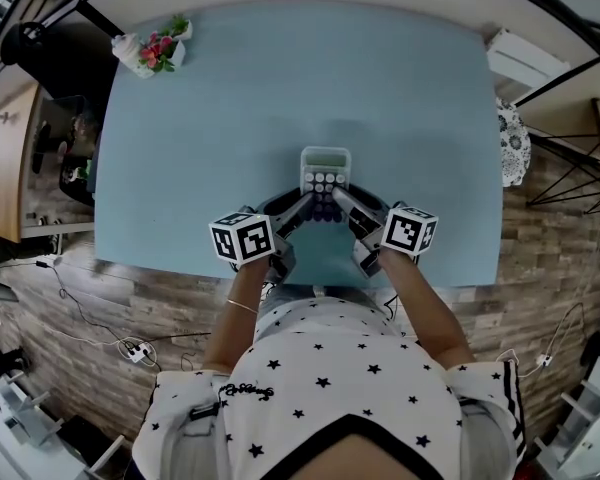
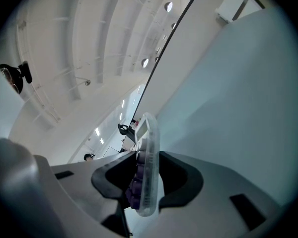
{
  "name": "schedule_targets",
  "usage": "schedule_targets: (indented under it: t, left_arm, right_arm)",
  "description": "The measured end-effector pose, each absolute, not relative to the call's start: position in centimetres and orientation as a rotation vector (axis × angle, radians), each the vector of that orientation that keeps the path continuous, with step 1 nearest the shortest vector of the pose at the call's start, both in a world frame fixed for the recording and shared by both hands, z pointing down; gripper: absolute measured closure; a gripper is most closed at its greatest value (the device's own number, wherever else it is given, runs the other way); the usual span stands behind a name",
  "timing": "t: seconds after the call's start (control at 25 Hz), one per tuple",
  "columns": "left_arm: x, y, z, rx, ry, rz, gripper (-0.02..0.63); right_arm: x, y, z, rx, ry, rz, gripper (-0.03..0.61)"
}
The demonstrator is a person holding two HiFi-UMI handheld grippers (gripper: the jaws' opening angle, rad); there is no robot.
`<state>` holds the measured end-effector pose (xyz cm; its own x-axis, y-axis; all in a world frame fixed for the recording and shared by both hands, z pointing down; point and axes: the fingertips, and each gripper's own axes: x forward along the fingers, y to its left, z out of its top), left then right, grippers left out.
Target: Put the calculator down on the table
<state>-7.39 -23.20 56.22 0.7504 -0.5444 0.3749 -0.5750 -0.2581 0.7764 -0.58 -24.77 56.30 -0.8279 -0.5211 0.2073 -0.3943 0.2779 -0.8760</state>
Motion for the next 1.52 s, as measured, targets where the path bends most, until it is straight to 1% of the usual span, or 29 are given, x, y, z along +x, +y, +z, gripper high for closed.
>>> schedule_targets:
  t: [0.84, 1.52]
  left_arm:
    - [-7.9, -22.1, 61.4, 1.857, -0.847, 0.169, 0.456]
    - [-7.9, -22.0, 62.7, 1.842, -0.877, 0.271, 0.454]
  right_arm:
    - [-1.2, -23.6, 61.7, -0.996, 2.564, -1.719, 0.436]
    - [-1.3, -23.6, 62.6, -1.114, 2.711, -1.657, 0.428]
